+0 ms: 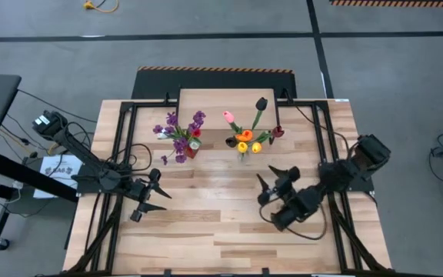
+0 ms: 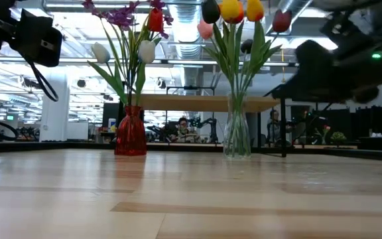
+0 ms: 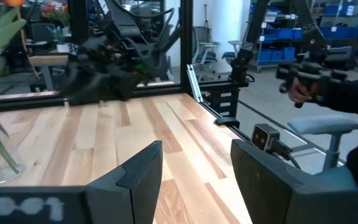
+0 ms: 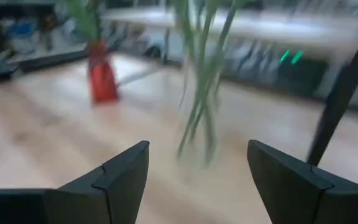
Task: Pick and place flowers into a vace then onto a shelf
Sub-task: Put the transparent flower vase on the shelf
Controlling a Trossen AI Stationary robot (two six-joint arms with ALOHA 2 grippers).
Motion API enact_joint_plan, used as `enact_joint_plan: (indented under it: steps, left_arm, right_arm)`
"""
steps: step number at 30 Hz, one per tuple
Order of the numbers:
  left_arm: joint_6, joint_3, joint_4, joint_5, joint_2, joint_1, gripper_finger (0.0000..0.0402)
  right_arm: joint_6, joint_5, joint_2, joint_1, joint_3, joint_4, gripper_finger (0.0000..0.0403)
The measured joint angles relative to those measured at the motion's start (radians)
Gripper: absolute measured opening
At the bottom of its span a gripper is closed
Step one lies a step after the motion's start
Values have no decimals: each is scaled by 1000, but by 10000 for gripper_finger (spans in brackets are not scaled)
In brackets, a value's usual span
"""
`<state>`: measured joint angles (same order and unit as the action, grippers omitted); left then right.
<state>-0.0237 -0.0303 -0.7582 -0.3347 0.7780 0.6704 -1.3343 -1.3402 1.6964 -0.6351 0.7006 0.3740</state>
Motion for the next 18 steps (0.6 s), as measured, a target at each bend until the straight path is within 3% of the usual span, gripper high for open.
enact_joint_plan:
  steps: [2,7,9,11,14,18]
  left_arm:
    - [-1,0,-3,-13,0,0,183]
    - [-4,0,-2,-16,0,0,183]
    - [-4,0,-2,-16,0,0,183]
    - [-4,0,-1,-15,0,0,183]
    - [-13,0,4,-13,0,0,183]
    - [-22,0,0,-14,0,0,183]
  right_arm:
    - [66,147,-20,-29,-33,-103,265]
    - [344,738,-31,-37,-43,-456,265]
    - [422,887,-19,-29,-43,-634,265]
    - [563,905,5,-27,-43,-831,265]
    - [906,854,23,-25,-42,-1132,265]
    - [1299,836,-32,-24,-66,-1266,265]
